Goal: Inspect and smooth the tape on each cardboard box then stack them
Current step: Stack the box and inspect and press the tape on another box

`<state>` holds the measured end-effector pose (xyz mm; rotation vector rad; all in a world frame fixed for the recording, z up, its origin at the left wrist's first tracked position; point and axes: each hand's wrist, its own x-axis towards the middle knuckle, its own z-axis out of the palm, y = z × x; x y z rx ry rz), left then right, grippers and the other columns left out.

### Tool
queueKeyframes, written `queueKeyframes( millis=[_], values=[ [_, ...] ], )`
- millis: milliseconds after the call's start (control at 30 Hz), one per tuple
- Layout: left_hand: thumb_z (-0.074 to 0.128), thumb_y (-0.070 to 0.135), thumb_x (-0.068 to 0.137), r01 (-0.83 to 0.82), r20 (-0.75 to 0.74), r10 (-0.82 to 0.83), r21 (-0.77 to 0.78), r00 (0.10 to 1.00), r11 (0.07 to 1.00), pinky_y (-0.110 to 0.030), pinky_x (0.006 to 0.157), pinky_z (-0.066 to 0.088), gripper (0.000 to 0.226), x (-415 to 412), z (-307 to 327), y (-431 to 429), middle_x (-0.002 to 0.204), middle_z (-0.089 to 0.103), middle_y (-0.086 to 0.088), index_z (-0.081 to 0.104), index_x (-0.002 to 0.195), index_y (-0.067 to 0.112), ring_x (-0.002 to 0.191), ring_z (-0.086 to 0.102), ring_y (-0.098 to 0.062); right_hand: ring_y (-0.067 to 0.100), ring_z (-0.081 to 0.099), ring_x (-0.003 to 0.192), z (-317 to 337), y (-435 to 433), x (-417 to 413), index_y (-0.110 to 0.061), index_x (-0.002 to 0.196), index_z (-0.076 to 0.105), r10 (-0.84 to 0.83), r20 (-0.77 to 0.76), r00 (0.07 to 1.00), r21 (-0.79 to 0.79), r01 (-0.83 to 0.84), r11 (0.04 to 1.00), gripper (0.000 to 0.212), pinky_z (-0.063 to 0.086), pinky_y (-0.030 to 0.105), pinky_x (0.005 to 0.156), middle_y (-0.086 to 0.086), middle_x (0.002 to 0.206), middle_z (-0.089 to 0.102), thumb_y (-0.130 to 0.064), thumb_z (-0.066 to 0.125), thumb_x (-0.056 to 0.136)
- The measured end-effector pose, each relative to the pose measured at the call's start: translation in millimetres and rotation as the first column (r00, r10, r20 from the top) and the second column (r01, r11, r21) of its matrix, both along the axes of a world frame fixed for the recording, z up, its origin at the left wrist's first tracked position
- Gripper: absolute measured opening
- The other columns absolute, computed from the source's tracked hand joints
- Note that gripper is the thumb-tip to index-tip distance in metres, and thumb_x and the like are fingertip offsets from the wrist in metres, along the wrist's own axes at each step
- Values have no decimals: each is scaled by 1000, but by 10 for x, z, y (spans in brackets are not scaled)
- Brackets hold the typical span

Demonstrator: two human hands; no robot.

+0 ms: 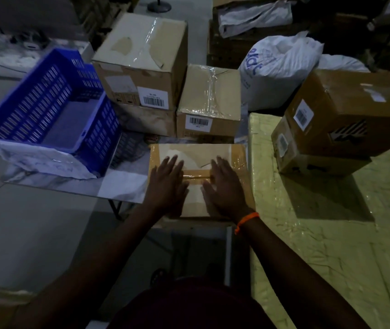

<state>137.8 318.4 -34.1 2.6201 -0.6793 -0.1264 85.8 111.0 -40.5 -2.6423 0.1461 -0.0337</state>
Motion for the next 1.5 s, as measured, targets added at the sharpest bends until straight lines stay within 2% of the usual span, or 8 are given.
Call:
queueKeyframes(
  millis=[100, 233, 567, 1100, 1200, 1333, 1433, 1500],
  values=[
    [23, 62, 99, 73, -52, -64, 200, 997, 977, -57, 125, 12, 78, 151, -76, -171, 171, 6, -10, 18, 162, 17, 158, 3, -29, 26, 0, 160, -77, 67, 236, -12, 165, 13, 58, -89, 994, -138, -70, 988, 75, 5, 49, 129, 10, 173, 4, -52, 39, 107],
    [-1, 66, 92, 78, -52, -67, 249, 996, 965, -51, 126, 1, 86, 145, -182, -145, 171, -5, -7, 6, 164, 21, 158, -6, -26, 23, -5, 160, -172, 66, 246, -15, 166, 8, 51, -93, 994, -179, -67, 982, 73, -1, 48, 128, 7, 173, -2, -54, 30, 108],
    [4, 64, 95, 103, -106, -77, 265, 991, 959, -53, 127, 0, 82, -21, -115, -116, 171, -10, -5, 3, 164, 20, 157, -10, -24, 23, -2, 160, -148, 28, 122, -15, 165, 9, 72, -128, 989, -146, -91, 985, 73, 0, 47, 127, 7, 174, 2, -53, 32, 108],
    [16, 57, 106, 141, -7, -142, 186, 990, 972, -52, 127, 12, 67, -635, -413, 349, 170, 10, -6, 18, 163, 21, 158, 8, -24, 24, 18, 158, -291, -96, -713, -16, 161, 31, 135, -93, 986, -163, -149, 975, 68, 7, 46, 125, 8, 168, 28, -54, 22, 105],
    [23, 59, 104, 111, -50, -106, 108, 993, 988, -56, 125, 18, 69, -584, -339, 318, 169, 18, -8, 30, 160, 19, 157, 12, -26, 33, 41, 147, -149, -143, -621, -8, 150, 49, 158, -19, 987, -144, -159, 977, 64, 33, 55, 121, 17, 156, 47, -49, 35, 102],
    [43, 52, 100, -54, 18, 54, 23, 998, 998, -59, 124, 19, 67, -299, -162, 312, 169, 20, -11, 37, 155, 15, 158, 9, -29, 30, 45, 137, -5, -303, -353, -11, 145, 51, -139, 103, 985, 3, 140, 990, 56, 42, 42, 109, 16, 149, 49, -36, 63, 96],
    [66, 50, 91, -249, -87, 240, -108, 967, 962, -53, 122, 23, 85, -17, 0, 307, 167, 21, -10, 22, 159, 21, 154, 18, -29, 28, 52, 127, 47, -506, -74, -12, 143, 51, -338, -23, 941, 194, 336, 922, 54, 45, 33, 99, 13, 143, 52, -28, 69, 95],
    [74, 49, 85, -340, -243, 286, -220, 927, 914, -54, 116, 36, 78, 109, 118, 282, 157, 39, -10, 37, 148, 21, 143, 37, -23, 22, 64, 109, 138, -596, 89, -13, 134, 57, -379, -183, 907, 388, 421, 820, 44, 52, 29, 86, 10, 128, 64, -31, 68, 96]
  ],
)
